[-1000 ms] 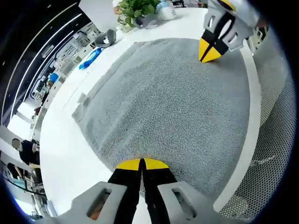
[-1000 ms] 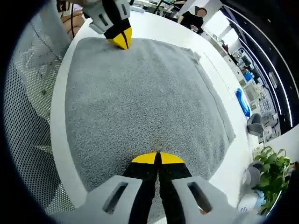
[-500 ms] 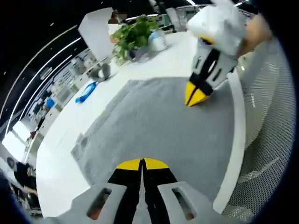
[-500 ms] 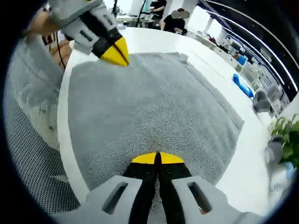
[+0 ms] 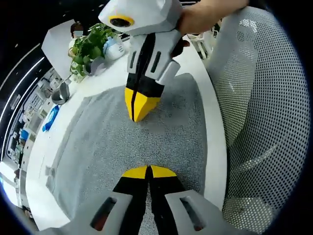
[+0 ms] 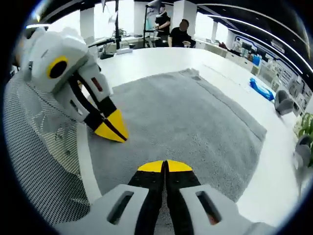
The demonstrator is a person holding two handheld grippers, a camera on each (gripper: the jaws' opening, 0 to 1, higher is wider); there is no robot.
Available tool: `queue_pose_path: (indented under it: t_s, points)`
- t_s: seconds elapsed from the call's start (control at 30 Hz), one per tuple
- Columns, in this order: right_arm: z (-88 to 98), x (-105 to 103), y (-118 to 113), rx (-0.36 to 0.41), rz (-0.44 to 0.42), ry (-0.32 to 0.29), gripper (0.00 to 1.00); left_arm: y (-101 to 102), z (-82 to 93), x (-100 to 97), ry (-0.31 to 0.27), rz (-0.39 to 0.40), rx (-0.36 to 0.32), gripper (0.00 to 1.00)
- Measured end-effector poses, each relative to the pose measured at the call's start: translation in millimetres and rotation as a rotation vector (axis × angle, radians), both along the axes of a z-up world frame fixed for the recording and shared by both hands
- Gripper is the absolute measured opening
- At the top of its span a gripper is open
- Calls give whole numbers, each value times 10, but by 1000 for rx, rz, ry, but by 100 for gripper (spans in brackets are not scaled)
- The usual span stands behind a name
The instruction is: Fold the towel on the table until its edges align and the towel forms a compact rectangular stack.
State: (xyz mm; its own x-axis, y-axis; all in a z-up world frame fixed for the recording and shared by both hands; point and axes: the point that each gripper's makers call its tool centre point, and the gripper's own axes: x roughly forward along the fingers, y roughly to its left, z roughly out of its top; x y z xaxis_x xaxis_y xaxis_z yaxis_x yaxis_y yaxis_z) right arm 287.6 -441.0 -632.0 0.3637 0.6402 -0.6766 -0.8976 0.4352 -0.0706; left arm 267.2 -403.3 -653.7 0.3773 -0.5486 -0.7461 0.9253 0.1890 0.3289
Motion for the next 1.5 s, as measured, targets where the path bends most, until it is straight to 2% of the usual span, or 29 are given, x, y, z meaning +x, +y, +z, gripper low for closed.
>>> queue_pose_path:
  t_s: [0.07,0.13,0.2,0.23,0.27,0.3,0.37,0.4,0.43,0.5,0.63,0.7,0.77,0.9,1.03,1.13,1.33,1.37,1.43,1.5]
  points:
    - [18,-97,40,-16,58,-2,0,-11,9,-8,-9,-11,5,1]
    - [-4,-207,-9,-84,141,-25,4,-7,18,-24,-15,-35,17,1]
    - [2,-317,-101,-128,238,-68,10,66,48,-107,-22,-126,79,3]
    - [-12,-418,-218,-144,274,-42,9,171,76,-160,-46,-223,150,5]
    - [1,-418,-296,-137,245,-40,8,283,92,-162,-50,-231,195,8]
    - [8,-442,-436,-132,238,-35,7,492,127,-194,-36,-238,262,9]
    - [-20,-511,-638,-128,208,10,8,694,188,-252,-7,-249,266,9]
    - [-50,-560,-779,-136,187,37,10,831,221,-341,67,-211,231,9]
    - [-70,-595,-864,-147,187,47,10,905,244,-385,104,-178,202,9]
    - [-90,-654,-1013,-172,179,34,10,1051,276,-420,126,-133,170,10]
    - [-114,-774,-1102,-178,177,46,12,1422,210,-488,146,-45,183,10]
    - [-144,-837,-1107,-194,197,53,13,1461,192,-527,157,-16,149,11]
    - [-205,-826,-1174,-253,197,31,12,1566,117,-564,160,27,163,11]
    - [-208,-807,-1215,-246,149,35,9,1589,40,-655,164,30,179,13]
    - [-263,-840,-1237,-295,186,14,8,1525,50,-643,136,43,149,14]
    - [-245,-828,-1216,-307,183,0,6,1487,60,-588,83,25,167,15]
    - [-270,-811,-1197,-304,173,-13,5,1459,-9,-542,91,48,158,13]
    - [-266,-807,-1200,-308,173,-14,5,1431,5,-538,86,48,139,12]
    - [-265,-797,-1197,-293,144,8,4,1442,-6,-549,118,85,129,10]
    - [-263,-777,-1187,-236,60,66,3,1450,-6,-524,134,102,124,9]
